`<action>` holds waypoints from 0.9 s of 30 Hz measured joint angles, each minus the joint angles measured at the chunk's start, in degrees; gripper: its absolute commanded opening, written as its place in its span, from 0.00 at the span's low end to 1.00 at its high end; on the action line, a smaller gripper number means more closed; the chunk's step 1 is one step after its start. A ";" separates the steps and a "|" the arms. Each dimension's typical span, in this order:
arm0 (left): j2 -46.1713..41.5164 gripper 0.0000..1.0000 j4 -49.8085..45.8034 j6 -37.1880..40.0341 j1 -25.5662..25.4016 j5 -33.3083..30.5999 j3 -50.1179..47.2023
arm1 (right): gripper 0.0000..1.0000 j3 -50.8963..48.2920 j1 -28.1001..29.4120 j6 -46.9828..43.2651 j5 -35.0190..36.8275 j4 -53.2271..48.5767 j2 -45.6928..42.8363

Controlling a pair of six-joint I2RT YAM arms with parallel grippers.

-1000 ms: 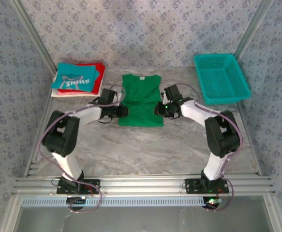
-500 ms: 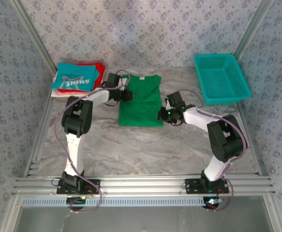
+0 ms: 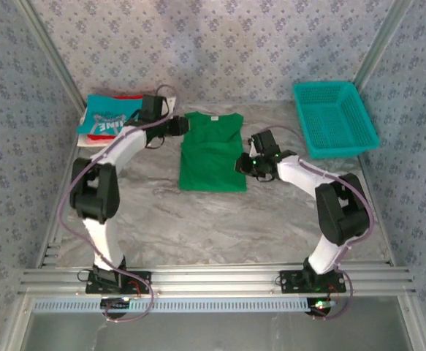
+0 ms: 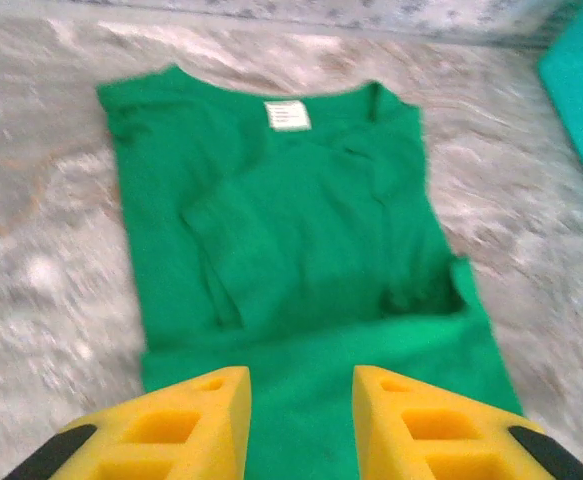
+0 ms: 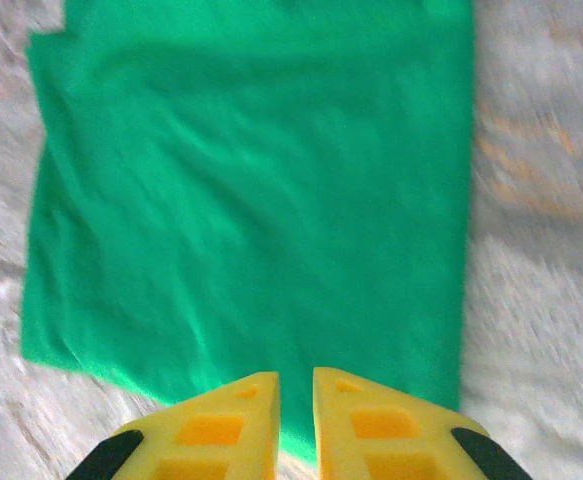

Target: Fold and stack the t-shirts

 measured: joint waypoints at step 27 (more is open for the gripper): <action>-20.48 0.34 14.08 -10.56 -9.99 -8.50 -45.05 | 0.18 47.95 -5.97 -0.11 0.00 -8.90 39.47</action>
